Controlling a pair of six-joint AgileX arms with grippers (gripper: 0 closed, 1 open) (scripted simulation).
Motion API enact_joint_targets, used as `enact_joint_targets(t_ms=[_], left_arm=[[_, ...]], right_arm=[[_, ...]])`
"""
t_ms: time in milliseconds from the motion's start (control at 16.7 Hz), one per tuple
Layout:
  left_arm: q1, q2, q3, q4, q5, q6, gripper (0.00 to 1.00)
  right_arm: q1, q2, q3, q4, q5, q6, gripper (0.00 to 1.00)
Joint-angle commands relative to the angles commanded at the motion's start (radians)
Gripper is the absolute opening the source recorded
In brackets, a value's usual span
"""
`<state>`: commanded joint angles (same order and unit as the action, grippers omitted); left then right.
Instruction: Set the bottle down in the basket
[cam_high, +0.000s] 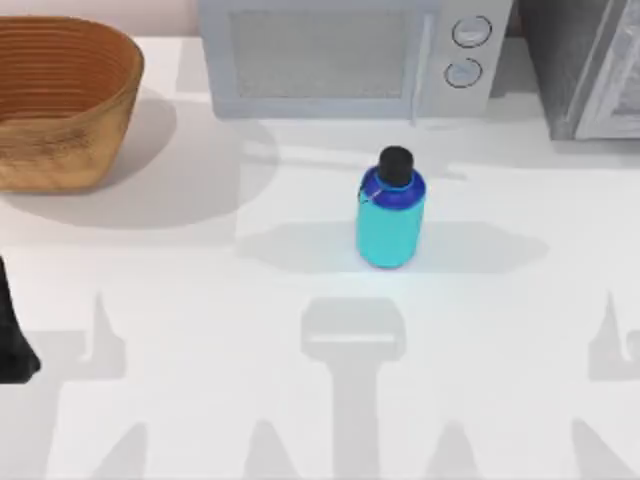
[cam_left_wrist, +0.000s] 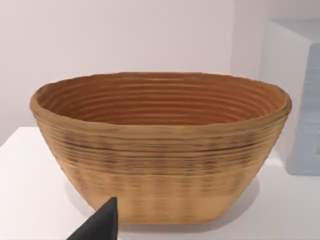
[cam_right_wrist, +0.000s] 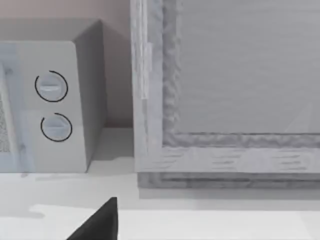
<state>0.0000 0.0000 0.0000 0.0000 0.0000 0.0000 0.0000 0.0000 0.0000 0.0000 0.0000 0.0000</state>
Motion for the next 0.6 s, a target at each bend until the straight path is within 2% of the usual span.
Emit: enact_joint_targets(t_ms=[300,600], left_arm=[[-0.014,0.057,0.015,0.04,0.004,0.003,1.0],[-0.086,0.338,0.084,0.229,0.029,0.019,1.0]], right_arm=[[0.0,0.0,0.0,0.0,0.0,0.0,1.0],[0.0,0.0,0.0,0.0,0.0,0.0,1.0]])
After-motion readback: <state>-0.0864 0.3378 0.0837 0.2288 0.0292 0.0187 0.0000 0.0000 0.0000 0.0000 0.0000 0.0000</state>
